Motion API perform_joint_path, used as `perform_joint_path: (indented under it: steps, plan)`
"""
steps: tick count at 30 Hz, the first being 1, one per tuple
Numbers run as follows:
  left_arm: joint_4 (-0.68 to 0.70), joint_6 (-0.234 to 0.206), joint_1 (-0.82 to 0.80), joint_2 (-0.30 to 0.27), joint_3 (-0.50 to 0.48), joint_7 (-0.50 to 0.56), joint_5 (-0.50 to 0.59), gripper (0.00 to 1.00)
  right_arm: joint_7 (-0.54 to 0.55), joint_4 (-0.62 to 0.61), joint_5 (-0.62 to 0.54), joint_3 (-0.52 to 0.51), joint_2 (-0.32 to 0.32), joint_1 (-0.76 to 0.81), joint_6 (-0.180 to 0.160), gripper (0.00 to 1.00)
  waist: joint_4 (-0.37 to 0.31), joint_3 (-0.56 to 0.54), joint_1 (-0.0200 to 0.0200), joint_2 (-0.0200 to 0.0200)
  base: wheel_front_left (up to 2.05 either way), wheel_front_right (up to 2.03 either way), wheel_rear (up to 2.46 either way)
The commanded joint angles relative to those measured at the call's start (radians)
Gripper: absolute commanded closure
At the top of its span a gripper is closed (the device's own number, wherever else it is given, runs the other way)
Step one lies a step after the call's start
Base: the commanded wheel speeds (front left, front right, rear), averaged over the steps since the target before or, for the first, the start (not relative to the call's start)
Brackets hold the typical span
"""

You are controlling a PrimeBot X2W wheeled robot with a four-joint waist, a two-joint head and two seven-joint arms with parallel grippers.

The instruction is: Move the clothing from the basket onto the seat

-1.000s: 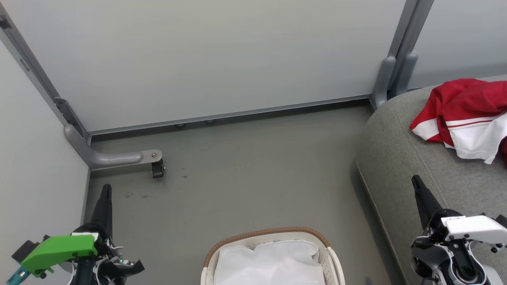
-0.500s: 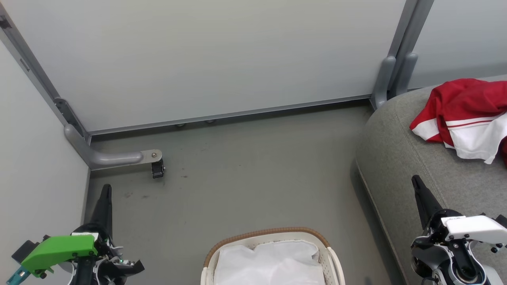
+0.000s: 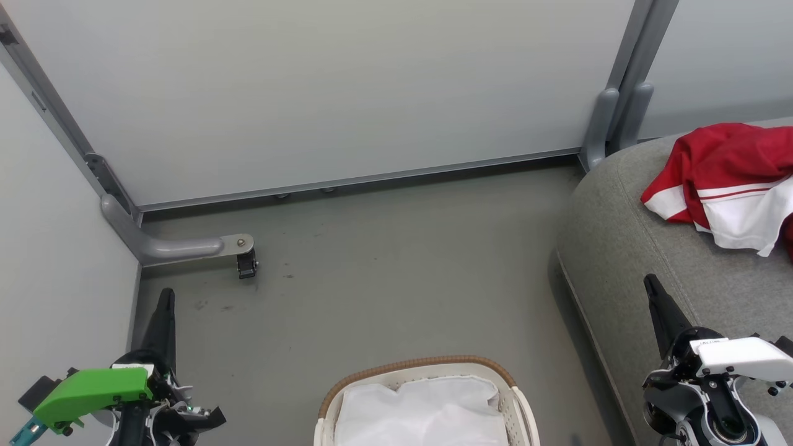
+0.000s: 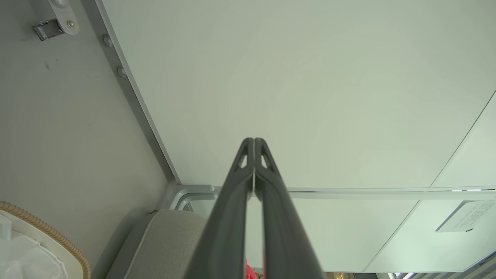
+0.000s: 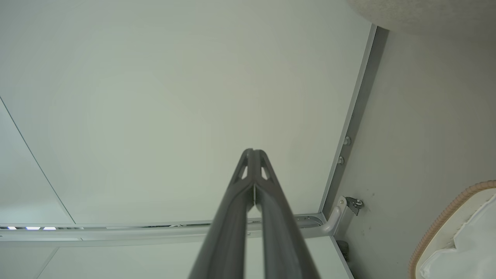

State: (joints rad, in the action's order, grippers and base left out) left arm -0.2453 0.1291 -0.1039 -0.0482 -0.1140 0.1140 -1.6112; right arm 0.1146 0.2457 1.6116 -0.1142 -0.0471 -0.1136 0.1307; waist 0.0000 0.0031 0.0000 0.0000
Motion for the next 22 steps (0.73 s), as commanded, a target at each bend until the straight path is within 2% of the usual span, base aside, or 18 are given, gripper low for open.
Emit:
perform_joint_path:
  steps: [1, 22]
  plan:
    - [0.002, 0.004, -0.01, -0.004, -0.003, 0.003, -0.004, 1.0, 0.003, -0.004, 0.003, -0.002, -0.006, 0.01, 0.0, 1.0, 0.0, 0.0, 0.0, 0.0, 0.0, 0.0, 0.0]
    - [0.002, 0.004, -0.01, -0.004, -0.003, 0.003, -0.004, 1.0, 0.003, -0.004, 0.003, -0.002, -0.006, 0.01, 0.0, 1.0, 0.0, 0.0, 0.0, 0.0, 0.0, 0.0, 0.0]
